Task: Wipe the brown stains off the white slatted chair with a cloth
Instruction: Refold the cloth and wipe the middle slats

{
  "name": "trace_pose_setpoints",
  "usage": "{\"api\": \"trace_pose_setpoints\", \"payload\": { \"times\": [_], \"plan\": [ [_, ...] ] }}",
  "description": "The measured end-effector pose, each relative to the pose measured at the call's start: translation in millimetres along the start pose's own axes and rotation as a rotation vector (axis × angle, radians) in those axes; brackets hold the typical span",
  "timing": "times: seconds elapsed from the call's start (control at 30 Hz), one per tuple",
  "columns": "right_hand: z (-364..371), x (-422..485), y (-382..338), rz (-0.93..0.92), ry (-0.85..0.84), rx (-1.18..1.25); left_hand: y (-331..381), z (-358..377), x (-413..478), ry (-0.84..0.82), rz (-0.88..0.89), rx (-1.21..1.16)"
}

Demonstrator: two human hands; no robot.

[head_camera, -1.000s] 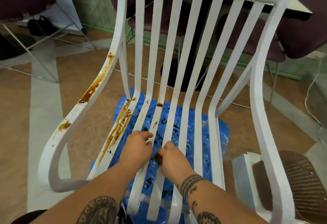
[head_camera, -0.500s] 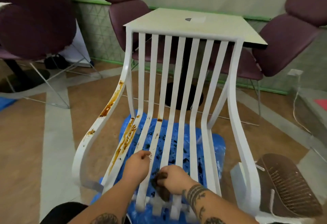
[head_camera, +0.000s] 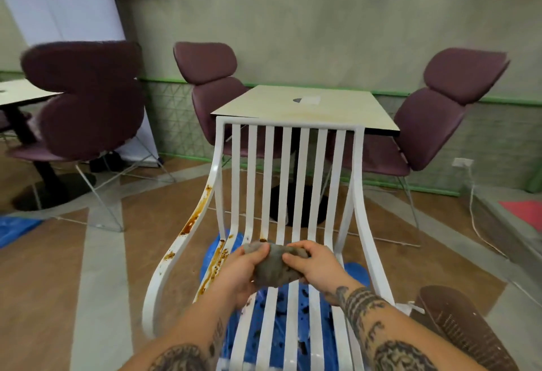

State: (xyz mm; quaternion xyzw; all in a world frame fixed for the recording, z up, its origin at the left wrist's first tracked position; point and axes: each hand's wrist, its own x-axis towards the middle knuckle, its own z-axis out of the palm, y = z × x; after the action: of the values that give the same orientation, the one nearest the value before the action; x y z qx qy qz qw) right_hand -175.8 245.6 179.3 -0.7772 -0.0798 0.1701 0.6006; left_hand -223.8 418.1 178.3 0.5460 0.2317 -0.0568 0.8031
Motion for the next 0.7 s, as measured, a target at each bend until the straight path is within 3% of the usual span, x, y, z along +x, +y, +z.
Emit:
{"api": "trace_pose_setpoints", "payload": {
  "times": [0.23,0.43,0.53,0.7],
  "plan": [
    [-26,-5,-33,-0.042,0.062,0.131,44,16,-22,0.013,0.162,0.125],
    [-32,-5,-51,-0.09,0.166,0.125,60,17,-35,-0.136,0.074,0.263],
    [-32,-9,-64,-0.127,0.09,0.1,63,14,-35,-0.209,0.02,0.218],
    [-27,-13,-83,-0.206,-0.01,0.073,59,17,-39,-0.278,0.063,0.348]
  ]
}}
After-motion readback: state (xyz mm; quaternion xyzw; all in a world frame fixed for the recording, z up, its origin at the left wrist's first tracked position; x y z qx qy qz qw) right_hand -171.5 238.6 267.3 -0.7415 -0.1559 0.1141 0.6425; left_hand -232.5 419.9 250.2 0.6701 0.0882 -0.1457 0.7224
